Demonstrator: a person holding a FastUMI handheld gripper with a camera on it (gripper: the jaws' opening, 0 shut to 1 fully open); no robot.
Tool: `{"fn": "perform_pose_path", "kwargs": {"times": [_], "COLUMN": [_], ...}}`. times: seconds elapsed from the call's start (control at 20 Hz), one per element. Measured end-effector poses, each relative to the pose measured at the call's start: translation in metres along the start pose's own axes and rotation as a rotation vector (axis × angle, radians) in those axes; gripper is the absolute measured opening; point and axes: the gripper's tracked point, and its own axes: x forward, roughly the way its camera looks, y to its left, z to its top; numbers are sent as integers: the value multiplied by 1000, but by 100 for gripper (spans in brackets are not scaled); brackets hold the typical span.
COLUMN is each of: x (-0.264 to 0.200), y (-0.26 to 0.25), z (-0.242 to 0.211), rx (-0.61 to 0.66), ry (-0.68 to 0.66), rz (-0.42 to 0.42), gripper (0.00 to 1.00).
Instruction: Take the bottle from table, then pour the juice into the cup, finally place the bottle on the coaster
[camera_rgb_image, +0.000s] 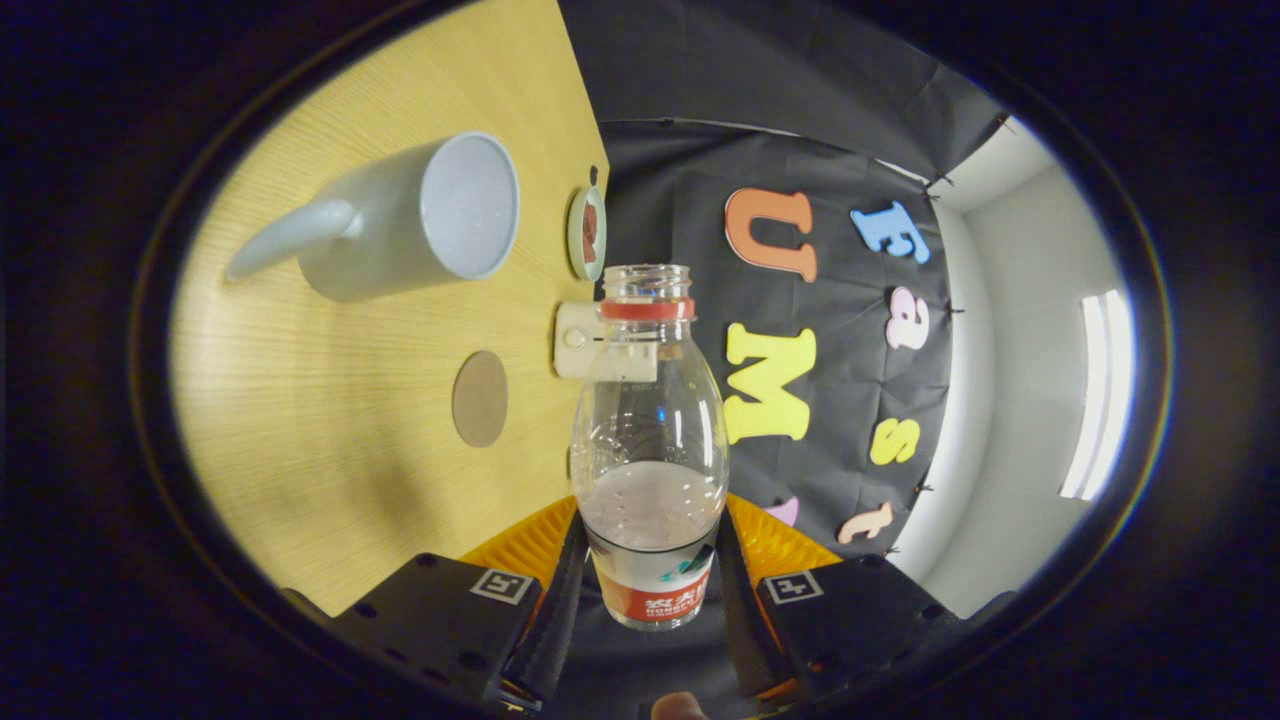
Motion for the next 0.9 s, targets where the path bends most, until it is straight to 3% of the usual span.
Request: {"fn": "perform_pose_path", "kwargs": {"times": [0.35,0.9], "x": [5,0], "y": [-8,-27], "z": [12,18], "rx": [-119,-149], "ry": [-29,-30], "rz": [-11,-24], "gripper": [70,69]}}
